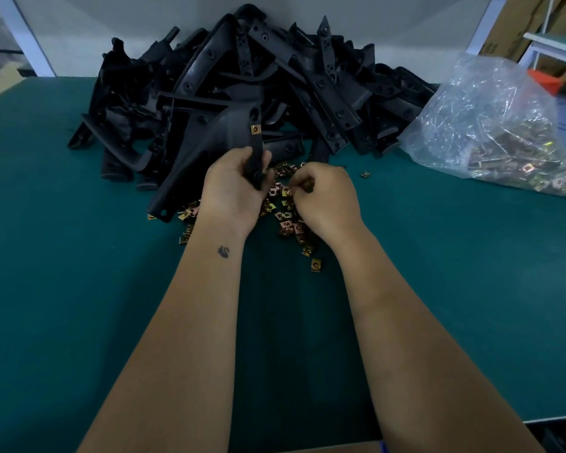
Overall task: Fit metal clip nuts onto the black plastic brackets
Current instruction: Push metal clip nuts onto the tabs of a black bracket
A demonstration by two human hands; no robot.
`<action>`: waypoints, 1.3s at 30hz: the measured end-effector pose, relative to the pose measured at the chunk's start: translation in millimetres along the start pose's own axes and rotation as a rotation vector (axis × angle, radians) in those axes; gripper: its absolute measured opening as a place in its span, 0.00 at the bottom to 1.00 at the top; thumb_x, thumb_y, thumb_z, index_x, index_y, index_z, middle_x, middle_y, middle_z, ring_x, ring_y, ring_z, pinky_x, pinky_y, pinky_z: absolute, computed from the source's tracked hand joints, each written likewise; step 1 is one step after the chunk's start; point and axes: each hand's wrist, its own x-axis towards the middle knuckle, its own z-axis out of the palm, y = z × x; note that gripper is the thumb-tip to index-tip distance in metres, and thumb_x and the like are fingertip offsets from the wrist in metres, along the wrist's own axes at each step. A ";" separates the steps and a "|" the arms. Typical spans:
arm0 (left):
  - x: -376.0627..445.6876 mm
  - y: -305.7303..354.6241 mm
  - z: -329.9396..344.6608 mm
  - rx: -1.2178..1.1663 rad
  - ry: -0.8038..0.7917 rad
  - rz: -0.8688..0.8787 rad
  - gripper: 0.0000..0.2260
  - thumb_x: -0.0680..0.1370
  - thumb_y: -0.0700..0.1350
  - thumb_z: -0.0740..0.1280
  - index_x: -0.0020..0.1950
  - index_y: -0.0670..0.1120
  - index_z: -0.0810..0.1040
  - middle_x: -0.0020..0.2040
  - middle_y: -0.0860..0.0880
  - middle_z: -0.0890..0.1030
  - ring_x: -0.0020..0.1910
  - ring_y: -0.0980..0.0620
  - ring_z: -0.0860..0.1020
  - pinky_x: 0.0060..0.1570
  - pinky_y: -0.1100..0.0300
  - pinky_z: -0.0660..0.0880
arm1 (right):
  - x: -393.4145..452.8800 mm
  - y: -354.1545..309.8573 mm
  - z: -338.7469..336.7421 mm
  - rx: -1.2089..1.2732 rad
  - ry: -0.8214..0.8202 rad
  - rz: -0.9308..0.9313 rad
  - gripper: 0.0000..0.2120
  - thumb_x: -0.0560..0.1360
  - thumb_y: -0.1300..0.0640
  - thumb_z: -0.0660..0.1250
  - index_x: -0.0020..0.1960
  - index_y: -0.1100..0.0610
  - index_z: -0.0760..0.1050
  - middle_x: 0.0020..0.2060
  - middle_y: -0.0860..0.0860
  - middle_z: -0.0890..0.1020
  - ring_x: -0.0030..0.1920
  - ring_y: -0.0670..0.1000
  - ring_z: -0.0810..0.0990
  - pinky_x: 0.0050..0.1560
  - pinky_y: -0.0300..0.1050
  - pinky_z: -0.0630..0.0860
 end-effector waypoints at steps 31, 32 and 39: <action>-5.4 -14.0 17.0 0.093 0.000 -0.084 0.13 0.83 0.43 0.53 0.55 0.41 0.76 0.38 0.47 0.76 0.32 0.54 0.70 0.32 0.64 0.68 | 4.8 -4.8 -13.3 0.853 0.083 0.169 0.09 0.75 0.65 0.71 0.49 0.53 0.82 0.40 0.47 0.84 0.43 0.43 0.83 0.47 0.34 0.77; -4.7 -13.3 16.6 0.074 0.012 -0.078 0.12 0.83 0.42 0.53 0.55 0.41 0.76 0.39 0.47 0.76 0.32 0.54 0.70 0.32 0.63 0.70 | 4.8 -4.7 -13.1 0.843 0.086 0.181 0.06 0.76 0.63 0.70 0.48 0.53 0.82 0.39 0.47 0.84 0.42 0.43 0.83 0.46 0.34 0.77; -4.6 -13.3 7.7 0.157 -0.090 -0.047 0.07 0.83 0.39 0.61 0.49 0.40 0.78 0.42 0.45 0.82 0.40 0.52 0.82 0.42 0.58 0.82 | 4.9 -1.2 -14.9 0.920 0.065 0.252 0.06 0.79 0.64 0.66 0.47 0.59 0.81 0.40 0.55 0.84 0.42 0.48 0.83 0.48 0.41 0.80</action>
